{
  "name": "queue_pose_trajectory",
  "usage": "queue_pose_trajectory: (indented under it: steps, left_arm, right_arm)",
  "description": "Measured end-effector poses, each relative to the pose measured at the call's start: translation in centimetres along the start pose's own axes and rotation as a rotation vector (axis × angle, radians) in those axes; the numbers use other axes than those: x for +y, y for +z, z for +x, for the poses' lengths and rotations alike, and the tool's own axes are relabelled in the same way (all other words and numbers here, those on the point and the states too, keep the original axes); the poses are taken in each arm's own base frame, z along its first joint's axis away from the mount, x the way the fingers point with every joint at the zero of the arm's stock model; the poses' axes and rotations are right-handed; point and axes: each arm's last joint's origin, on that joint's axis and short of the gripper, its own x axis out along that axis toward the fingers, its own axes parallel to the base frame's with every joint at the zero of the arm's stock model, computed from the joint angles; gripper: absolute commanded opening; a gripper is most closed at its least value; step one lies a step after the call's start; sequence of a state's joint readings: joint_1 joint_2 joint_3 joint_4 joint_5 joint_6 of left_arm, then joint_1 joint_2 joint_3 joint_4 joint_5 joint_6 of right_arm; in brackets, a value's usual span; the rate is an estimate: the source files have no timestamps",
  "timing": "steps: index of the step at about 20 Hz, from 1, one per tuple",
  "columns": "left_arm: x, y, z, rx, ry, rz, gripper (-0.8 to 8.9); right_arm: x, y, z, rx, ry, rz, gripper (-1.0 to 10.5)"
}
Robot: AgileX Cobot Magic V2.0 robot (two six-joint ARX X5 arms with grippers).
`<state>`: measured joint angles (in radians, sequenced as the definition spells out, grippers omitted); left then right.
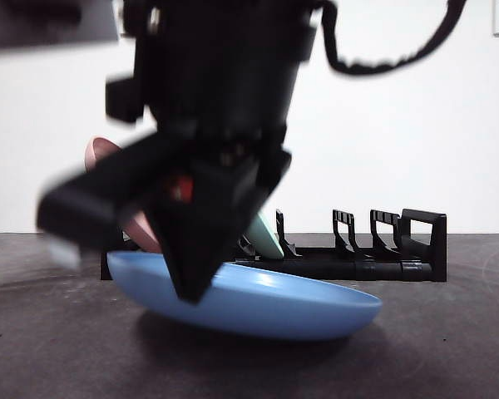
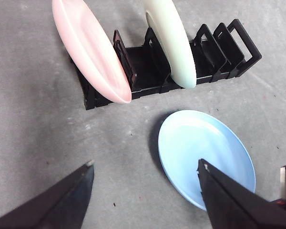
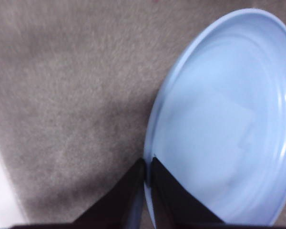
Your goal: Place the plate
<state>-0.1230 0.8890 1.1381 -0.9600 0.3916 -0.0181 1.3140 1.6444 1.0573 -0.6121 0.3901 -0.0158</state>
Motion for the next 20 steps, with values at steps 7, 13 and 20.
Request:
queue_pose_trajectory:
  steps: [7, 13, 20]
  left_arm:
    - [0.0, 0.0, 0.0, 0.0, 0.0, 0.0, 3.45]
    - [0.0, 0.0, 0.0, 0.0, 0.0, 0.0, 3.44]
    - [0.0, 0.1, 0.0, -0.014, 0.0, 0.018, 3.45]
  right_arm:
    - [0.5, -0.2, 2.0, 0.061, -0.036, -0.045, 2.0]
    - [0.5, -0.1, 0.5, 0.028, 0.012, -0.055, 3.3]
    - [-7.9, -0.9, -10.4, -0.396, -0.094, 0.242, 2.5]
